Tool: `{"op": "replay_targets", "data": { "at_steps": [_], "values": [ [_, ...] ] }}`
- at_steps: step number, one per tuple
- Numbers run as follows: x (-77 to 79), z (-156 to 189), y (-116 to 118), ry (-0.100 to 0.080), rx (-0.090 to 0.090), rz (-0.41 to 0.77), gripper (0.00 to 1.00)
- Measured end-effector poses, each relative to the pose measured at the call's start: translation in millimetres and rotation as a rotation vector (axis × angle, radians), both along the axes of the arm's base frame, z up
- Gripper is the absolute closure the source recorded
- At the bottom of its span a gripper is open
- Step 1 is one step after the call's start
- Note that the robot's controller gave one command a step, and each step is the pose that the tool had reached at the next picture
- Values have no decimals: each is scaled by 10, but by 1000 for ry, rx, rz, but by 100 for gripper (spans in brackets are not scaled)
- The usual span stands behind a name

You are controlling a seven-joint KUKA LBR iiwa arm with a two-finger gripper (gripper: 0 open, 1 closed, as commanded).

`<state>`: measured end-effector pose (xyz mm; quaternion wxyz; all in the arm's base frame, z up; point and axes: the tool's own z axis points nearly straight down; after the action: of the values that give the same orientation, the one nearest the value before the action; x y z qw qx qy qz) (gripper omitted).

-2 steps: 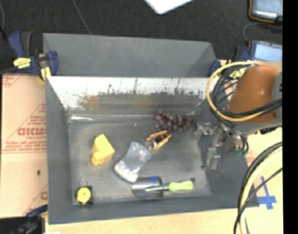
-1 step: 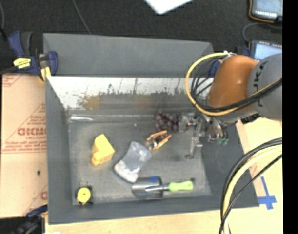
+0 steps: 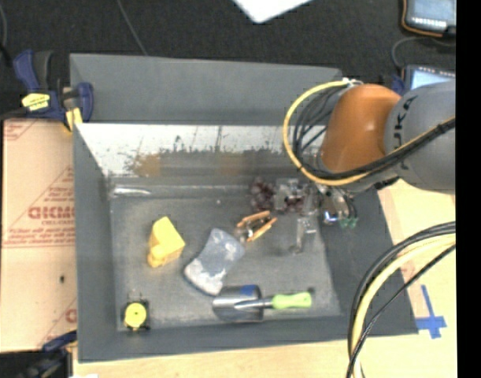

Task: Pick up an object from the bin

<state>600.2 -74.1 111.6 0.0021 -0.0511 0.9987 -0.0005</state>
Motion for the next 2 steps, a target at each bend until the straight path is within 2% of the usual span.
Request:
{"op": "replay_targets", "data": {
  "at_steps": [1, 2],
  "values": [
    [40, -45, 126, -4, -4, 111, 0],
    [119, -227, 317, -5, -1, 77, 0]
  ]
}}
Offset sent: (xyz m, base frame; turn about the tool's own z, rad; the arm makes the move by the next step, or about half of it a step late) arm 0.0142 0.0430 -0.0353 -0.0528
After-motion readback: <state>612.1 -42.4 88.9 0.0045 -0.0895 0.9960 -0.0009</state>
